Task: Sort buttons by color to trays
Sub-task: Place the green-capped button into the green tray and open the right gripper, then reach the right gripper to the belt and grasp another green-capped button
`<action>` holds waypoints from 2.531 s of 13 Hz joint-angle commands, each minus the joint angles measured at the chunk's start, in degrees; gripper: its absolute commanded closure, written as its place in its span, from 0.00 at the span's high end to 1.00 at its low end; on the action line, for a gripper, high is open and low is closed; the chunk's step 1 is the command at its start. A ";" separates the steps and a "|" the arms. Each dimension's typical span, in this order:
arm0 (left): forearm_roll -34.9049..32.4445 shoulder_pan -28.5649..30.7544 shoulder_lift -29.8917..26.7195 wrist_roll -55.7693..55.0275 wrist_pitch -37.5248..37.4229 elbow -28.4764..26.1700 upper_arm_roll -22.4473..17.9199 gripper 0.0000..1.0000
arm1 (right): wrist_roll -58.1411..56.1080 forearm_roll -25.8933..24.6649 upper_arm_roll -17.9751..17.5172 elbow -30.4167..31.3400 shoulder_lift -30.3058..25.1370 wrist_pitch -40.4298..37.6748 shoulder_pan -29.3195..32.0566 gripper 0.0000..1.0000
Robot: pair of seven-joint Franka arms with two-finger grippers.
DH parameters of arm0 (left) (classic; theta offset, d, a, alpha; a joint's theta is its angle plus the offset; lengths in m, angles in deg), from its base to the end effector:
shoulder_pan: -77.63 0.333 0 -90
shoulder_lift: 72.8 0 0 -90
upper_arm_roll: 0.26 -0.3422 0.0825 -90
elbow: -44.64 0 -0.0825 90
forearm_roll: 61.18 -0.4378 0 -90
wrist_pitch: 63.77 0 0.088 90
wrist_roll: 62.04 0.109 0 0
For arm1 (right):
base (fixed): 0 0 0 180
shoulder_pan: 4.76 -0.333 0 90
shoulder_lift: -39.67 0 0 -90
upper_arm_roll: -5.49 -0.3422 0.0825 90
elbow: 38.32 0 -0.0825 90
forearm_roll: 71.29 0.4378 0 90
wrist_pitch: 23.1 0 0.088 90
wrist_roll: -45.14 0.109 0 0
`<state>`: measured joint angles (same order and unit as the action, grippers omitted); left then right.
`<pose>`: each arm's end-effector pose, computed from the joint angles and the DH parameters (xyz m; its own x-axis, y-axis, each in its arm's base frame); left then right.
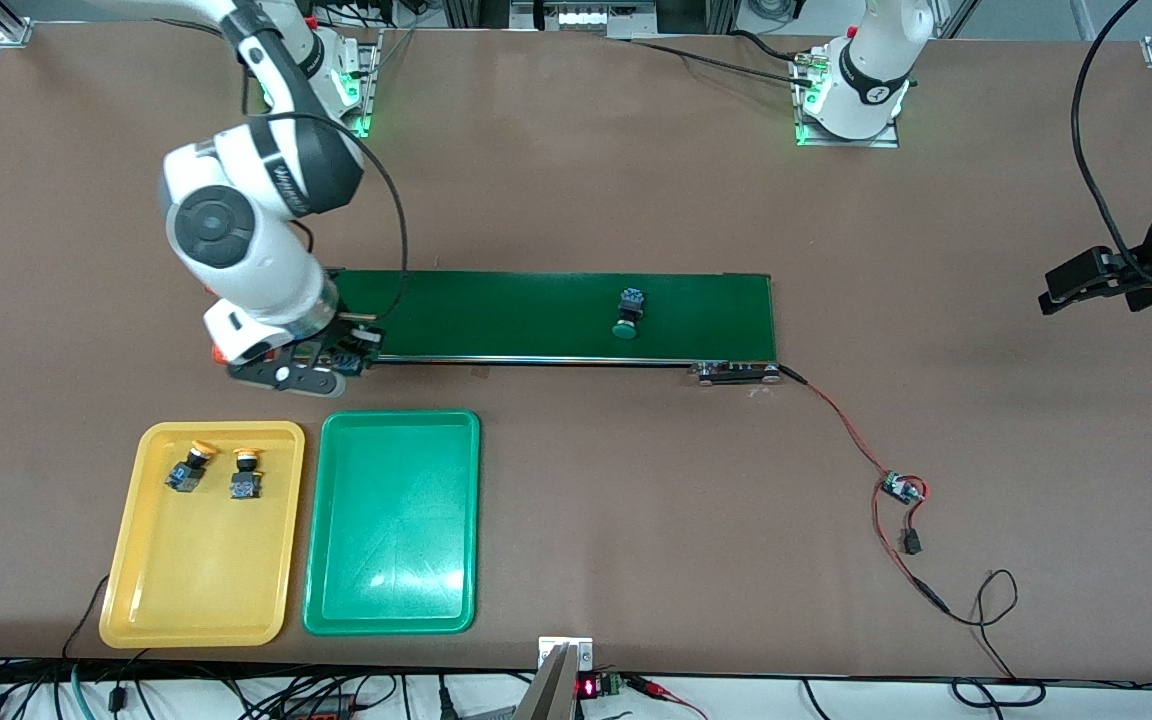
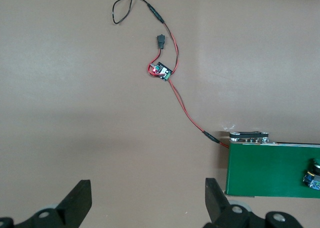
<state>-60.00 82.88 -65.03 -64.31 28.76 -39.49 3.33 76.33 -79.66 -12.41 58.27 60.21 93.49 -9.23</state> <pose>0.6571 0.0197 0.6210 0.9975 0.0701 0.0101 0.0698 -0.9971 0.0295 0.6680 0.2436 0.3991 0.9940 -0.1078 0.0199 -0.1081 -0.9940 0.0150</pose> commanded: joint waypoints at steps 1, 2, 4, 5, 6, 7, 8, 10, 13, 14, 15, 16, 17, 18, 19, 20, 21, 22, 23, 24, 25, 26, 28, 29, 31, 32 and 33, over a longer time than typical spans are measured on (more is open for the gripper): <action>0.57 0.20 -0.47 1.48 -0.33 0.11 -0.08 1.00 | -10.92 0.03 -0.46 -11.83 11.50 -0.57 2.18 0.00; 0.40 0.02 -0.56 1.39 -0.41 0.11 0.01 1.00 | -16.20 0.03 -0.46 -15.87 15.81 0.21 3.23 0.00; 0.40 -0.24 -0.65 1.39 -1.55 0.11 0.10 1.00 | -22.11 0.11 -0.46 -23.61 23.90 0.75 4.73 0.00; 0.40 -0.15 -0.65 1.39 -1.56 0.02 0.10 1.00 | -25.71 0.11 -0.46 -24.34 25.68 1.01 4.82 0.00; 0.40 -0.15 -0.65 1.39 -1.56 0.02 0.10 1.00 | -27.66 0.11 -0.37 -24.35 26.82 1.88 5.52 0.00; 0.40 -0.15 -0.65 1.39 -1.56 0.11 0.10 1.00 | -28.11 0.03 -0.37 -24.35 27.79 2.33 5.79 0.00; 0.40 -0.24 -0.65 1.39 -1.56 0.11 0.10 1.00 | -28.55 -0.06 -0.37 -24.35 28.59 2.94 5.70 0.00; 0.31 -0.24 -0.65 1.39 -1.47 0.02 0.10 1.00 | -28.82 -0.33 -0.37 -24.35 30.78 5.13 5.27 0.00; 0.22 0.02 -0.56 1.31 -0.94 -0.07 0.01 1.00 | -28.56 -0.68 -0.20 -24.26 31.84 6.20 4.21 0.02; 0.22 0.11 -0.56 1.22 -0.94 -0.16 -0.08 1.00 | -28.38 -0.85 0.15 -24.26 32.37 6.29 3.69 0.22; 0.22 0.11 -0.56 1.22 -0.94 -0.24 -0.08 1.00 | -28.38 -1.29 1.37 -24.17 32.81 7.50 2.64 0.43; 0.22 0.28 -0.56 1.22 -0.94 -0.24 -0.17 1.00 | -28.03 -1.47 2.17 -24.09 33.07 8.30 1.76 0.67; 0.22 0.29 -0.56 1.22 -0.94 -0.24 -0.17 1.00 | -27.94 -1.47 2.44 -24.08 33.16 8.39 1.40 0.87; 0.22 0.20 -0.65 1.22 -1.03 -0.24 -0.17 1.00 | -27.94 -1.29 2.53 -24.08 33.08 8.31 1.57 1.00; 0.13 0.20 -0.56 1.22 -0.94 -0.24 -0.08 1.00 | -27.85 -1.12 2.53 -24.08 32.73 8.13 1.75 1.00; 0.05 0.20 -0.56 1.13 -0.94 -0.16 -0.08 1.00 | -27.07 -1.03 2.53 -24.08 32.55 7.87 1.92 1.00; 0.05 0.20 -0.65 1.13 -0.94 -0.16 -0.08 1.00 | -24.89 -1.46 2.61 -23.21 31.33 7.43 2.10 1.00; 0.13 0.20 -0.56 1.13 -0.94 -0.16 -0.08 1.00 | -22.34 -1.56 2.61 -20.60 28.80 6.21 2.62 1.00; 0.05 0.29 -0.56 1.13 -0.86 -0.16 -0.08 1.00 | -19.18 -1.56 2.61 -17.18 25.20 5.85 2.63 1.00; 0.05 0.29 -0.56 1.13 -0.85 -0.24 -0.17 1.00 | -17.15 -1.56 2.53 -13.31 21.43 5.85 2.89 1.00; 0.05 0.29 -0.56 1.13 -0.85 -0.24 -0.17 1.00 | -16.08 -1.21 2.53 -9.19 17.65 5.85 2.98 1.00; 0.05 0.29 -0.56 1.13 -0.85 -0.24 -0.17 1.00 | -14.60 -0.77 2.44 -4.71 13.26 5.85 3.07 1.00; 0.05 0.20 -0.56 1.13 -0.85 -0.16 -0.08 1.00 | -9.86 -0.68 2.35 3.64 5.00 5.76 2.89 1.00; 0.13 0.20 -0.56 1.13 -0.85 -0.24 -0.08 1.00 | -8.35 -0.59 2.18 8.30 0.86 5.06 2.80 1.00; 0.05 0.20 -0.56 1.13 -0.85 -0.16 -0.08 1.00 | -4.41 1.50 1.91 16.13 -6.26 4.62 2.10 1.00; 0.13 0.29 -0.56 1.13 -0.85 -0.16 -0.17 1.00 | -2.21 3.09 1.56 18.95 -9.00 4.62 1.49 1.00; 0.05 0.29 -0.56 1.13 -0.85 -0.24 -0.08 1.00 | -1.14 3.54 0.95 21.59 -11.20 4.62 0.96 1.00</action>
<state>-60.00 83.05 -65.05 -63.99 28.10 -39.55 3.34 71.83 -77.82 -10.78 71.54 55.98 97.12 -7.45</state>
